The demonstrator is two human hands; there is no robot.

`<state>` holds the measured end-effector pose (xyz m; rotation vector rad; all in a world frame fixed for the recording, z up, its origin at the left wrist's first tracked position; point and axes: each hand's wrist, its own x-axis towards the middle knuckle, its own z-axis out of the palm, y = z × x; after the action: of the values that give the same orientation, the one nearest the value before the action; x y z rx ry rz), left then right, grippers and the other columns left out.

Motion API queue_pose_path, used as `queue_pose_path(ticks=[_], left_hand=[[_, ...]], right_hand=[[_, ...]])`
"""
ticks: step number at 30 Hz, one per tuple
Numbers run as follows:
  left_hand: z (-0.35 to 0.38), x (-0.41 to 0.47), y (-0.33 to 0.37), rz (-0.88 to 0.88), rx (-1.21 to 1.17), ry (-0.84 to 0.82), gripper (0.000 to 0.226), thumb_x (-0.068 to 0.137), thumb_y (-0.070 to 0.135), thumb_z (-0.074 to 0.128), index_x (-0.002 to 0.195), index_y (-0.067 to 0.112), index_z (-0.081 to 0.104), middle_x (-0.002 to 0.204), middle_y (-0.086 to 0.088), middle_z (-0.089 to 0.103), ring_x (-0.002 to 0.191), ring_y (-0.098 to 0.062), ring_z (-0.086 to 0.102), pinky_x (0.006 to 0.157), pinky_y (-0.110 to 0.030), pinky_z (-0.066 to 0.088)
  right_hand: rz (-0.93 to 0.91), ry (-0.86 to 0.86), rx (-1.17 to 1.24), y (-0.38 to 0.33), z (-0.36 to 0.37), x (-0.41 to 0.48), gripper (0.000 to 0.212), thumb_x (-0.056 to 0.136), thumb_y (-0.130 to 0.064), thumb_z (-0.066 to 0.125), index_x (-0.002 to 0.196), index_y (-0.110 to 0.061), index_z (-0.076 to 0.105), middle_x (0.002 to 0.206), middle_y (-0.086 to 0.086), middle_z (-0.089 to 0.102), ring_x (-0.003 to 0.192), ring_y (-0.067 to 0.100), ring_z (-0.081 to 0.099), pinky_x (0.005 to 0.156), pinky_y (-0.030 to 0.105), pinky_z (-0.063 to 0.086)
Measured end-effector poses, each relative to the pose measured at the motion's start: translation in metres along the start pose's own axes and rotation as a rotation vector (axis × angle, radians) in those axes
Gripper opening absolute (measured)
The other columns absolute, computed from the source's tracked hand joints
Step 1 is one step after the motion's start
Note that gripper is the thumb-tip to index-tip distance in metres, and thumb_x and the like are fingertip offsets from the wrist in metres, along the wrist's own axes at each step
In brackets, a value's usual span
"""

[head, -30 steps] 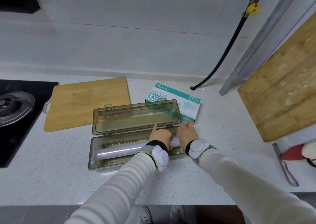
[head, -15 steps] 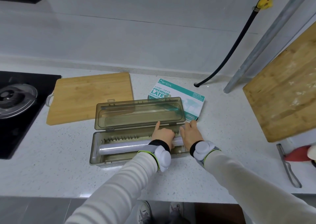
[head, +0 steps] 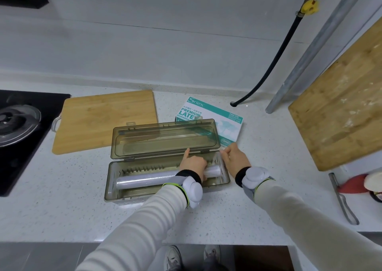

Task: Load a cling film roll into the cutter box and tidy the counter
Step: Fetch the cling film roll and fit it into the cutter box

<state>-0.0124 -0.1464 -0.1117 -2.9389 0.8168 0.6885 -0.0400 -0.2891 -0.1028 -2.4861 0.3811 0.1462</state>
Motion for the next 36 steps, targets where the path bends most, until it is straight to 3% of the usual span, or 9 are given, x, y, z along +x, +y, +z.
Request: queue_pose_path(ticks=[4, 6, 8, 10, 18, 24, 31, 34, 36], left_hand=[[-0.001, -0.001, 0.000, 0.002, -0.003, -0.001, 0.030, 0.087, 0.031, 0.057, 0.114, 0.019, 0.063, 0.112, -0.003, 0.067, 0.116, -0.023, 0.057, 0.119, -0.045, -0.005], [-0.001, -0.001, 0.000, -0.001, -0.001, -0.006, 0.031, 0.087, 0.031, 0.057, 0.115, 0.019, 0.062, 0.112, -0.003, 0.066, 0.116, -0.023, 0.057, 0.119, -0.045, -0.005], [-0.002, 0.000, 0.001, -0.003, -0.001, -0.010, 0.030, 0.087, 0.031, 0.057, 0.115, 0.019, 0.062, 0.112, -0.003, 0.066, 0.116, -0.023, 0.057, 0.119, -0.045, -0.005], [-0.002, 0.001, 0.000, -0.003, -0.005, -0.011, 0.029, 0.087, 0.030, 0.057, 0.114, 0.019, 0.063, 0.112, -0.003, 0.066, 0.116, -0.023, 0.057, 0.119, -0.045, -0.005], [0.003, 0.001, 0.003, -0.027, 0.005, 0.005, 0.023, 0.086, 0.026, 0.055, 0.107, 0.020, 0.065, 0.105, -0.001, 0.068, 0.112, -0.022, 0.059, 0.119, -0.045, -0.007], [0.002, 0.006, 0.004, -0.063, -0.009, 0.003, 0.030, 0.087, 0.028, 0.054, 0.116, 0.022, 0.062, 0.108, -0.001, 0.068, 0.115, -0.021, 0.058, 0.119, -0.045, -0.008], [0.001, 0.010, 0.003, -0.086, -0.016, 0.007, 0.029, 0.089, 0.030, 0.053, 0.116, 0.022, 0.062, 0.110, -0.001, 0.068, 0.116, -0.021, 0.058, 0.118, -0.045, -0.008], [0.001, 0.010, 0.002, -0.079, -0.013, 0.008, 0.032, 0.090, 0.031, 0.053, 0.120, 0.022, 0.060, 0.111, -0.001, 0.068, 0.117, -0.021, 0.058, 0.119, -0.044, -0.008], [0.001, 0.009, 0.001, -0.078, -0.027, 0.010, 0.035, 0.090, 0.032, 0.053, 0.123, 0.022, 0.058, 0.112, -0.002, 0.067, 0.116, -0.020, 0.058, 0.119, -0.043, -0.011]], right_hand=[[0.175, -0.170, 0.081, 0.001, 0.002, 0.003, 0.045, 0.096, -0.042, 0.044, 0.119, -0.004, 0.050, 0.114, 0.016, 0.062, 0.111, 0.030, 0.056, 0.093, 0.031, 0.041], [0.195, -0.244, 0.095, 0.004, 0.001, 0.006, 0.049, 0.093, -0.042, 0.050, 0.119, 0.000, 0.053, 0.120, 0.017, 0.061, 0.109, 0.030, 0.057, 0.090, 0.032, 0.044], [0.234, -0.294, 0.217, 0.007, -0.004, 0.009, 0.051, 0.088, -0.037, 0.062, 0.120, 0.001, 0.052, 0.111, 0.016, 0.061, 0.096, 0.025, 0.058, 0.076, 0.028, 0.050], [0.268, -0.324, 0.306, 0.009, -0.007, 0.012, 0.052, 0.083, -0.031, 0.070, 0.119, 0.002, 0.053, 0.101, 0.012, 0.058, 0.091, 0.020, 0.056, 0.077, 0.030, 0.052], [0.252, -0.297, 0.267, 0.012, -0.004, 0.015, 0.046, 0.078, -0.030, 0.074, 0.111, -0.004, 0.055, 0.077, -0.001, 0.054, 0.072, 0.013, 0.055, 0.057, 0.016, 0.048], [0.230, -0.236, 0.172, 0.011, -0.001, 0.020, 0.042, 0.079, -0.035, 0.073, 0.108, -0.009, 0.057, 0.089, 0.003, 0.057, 0.089, 0.021, 0.056, 0.094, 0.040, 0.052], [0.216, -0.234, 0.143, 0.003, -0.005, 0.022, 0.049, 0.083, -0.034, 0.068, 0.120, -0.005, 0.055, 0.104, 0.010, 0.064, 0.103, 0.028, 0.059, 0.100, 0.041, 0.047], [0.181, -0.237, 0.083, 0.000, -0.008, 0.024, 0.047, 0.084, -0.033, 0.068, 0.116, 0.001, 0.060, 0.073, -0.001, 0.053, 0.090, 0.021, 0.053, 0.099, 0.042, 0.047], [0.163, -0.239, 0.039, 0.000, -0.009, 0.025, 0.046, 0.083, -0.034, 0.068, 0.114, 0.001, 0.062, 0.073, 0.000, 0.051, 0.089, 0.020, 0.051, 0.098, 0.040, 0.047]])
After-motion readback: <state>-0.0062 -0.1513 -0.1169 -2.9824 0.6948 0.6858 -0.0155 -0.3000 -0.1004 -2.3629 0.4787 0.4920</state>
